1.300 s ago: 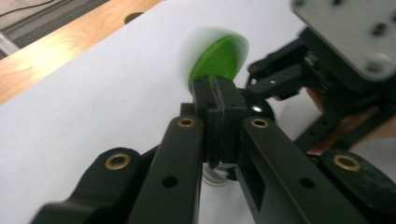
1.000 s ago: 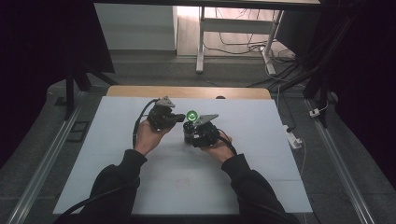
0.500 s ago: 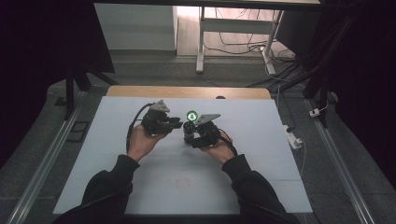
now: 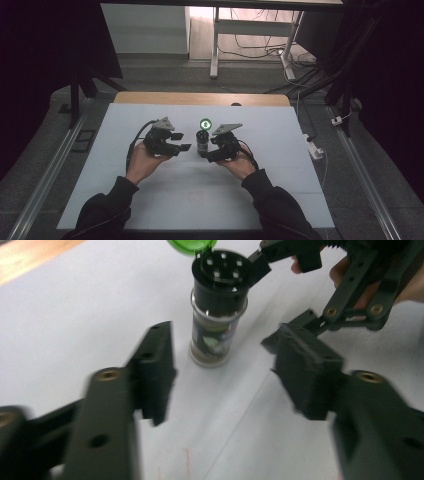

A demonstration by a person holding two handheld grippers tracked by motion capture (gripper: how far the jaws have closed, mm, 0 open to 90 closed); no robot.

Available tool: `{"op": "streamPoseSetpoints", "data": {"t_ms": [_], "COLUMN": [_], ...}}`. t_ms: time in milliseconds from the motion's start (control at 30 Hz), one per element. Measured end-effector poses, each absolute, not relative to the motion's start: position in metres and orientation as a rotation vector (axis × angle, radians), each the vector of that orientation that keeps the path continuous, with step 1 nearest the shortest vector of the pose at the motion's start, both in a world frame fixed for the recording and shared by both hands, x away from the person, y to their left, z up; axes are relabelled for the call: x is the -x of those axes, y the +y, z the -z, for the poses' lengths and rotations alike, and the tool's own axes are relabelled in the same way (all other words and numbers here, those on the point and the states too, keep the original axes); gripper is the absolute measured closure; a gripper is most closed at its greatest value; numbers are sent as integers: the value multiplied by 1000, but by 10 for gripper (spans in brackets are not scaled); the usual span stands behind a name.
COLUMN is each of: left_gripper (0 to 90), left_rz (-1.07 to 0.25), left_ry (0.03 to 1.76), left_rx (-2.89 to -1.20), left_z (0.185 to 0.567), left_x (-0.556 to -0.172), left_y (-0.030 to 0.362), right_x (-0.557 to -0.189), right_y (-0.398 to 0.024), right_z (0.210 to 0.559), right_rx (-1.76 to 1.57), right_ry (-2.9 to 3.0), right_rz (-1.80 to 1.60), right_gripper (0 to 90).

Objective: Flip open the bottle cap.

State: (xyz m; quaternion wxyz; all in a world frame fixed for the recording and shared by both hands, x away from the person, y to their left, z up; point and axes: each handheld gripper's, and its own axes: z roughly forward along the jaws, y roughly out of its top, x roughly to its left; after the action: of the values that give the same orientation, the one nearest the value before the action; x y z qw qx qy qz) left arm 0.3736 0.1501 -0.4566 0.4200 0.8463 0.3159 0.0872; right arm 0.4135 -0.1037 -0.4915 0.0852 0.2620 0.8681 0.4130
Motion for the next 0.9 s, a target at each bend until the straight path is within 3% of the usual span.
{"op": "streamPoseSetpoints", "data": {"t_ms": [167,267,433,900], "left_gripper": [248,204,152,26], "left_rz": [-224,-198,-142,-128], "left_ry": [805,821,847,891], "left_rx": [-2115,-2109,-2086,-2072], "left_z": [462,465,467,466], "left_x": [-363,-357,-346,-301], "left_y": [158,163,171,195], "right_x": [-406,-401,-389,-348], "right_y": [-107,-110,-112,-131], "right_z": [489,486,482,472], "right_rx": [-805,-827,-818,-782], "right_ry": [2607,2620,2645,2648], "right_rz": [-1227,-1248,-1234,-1249], "right_gripper": [218,184,108,3]}}
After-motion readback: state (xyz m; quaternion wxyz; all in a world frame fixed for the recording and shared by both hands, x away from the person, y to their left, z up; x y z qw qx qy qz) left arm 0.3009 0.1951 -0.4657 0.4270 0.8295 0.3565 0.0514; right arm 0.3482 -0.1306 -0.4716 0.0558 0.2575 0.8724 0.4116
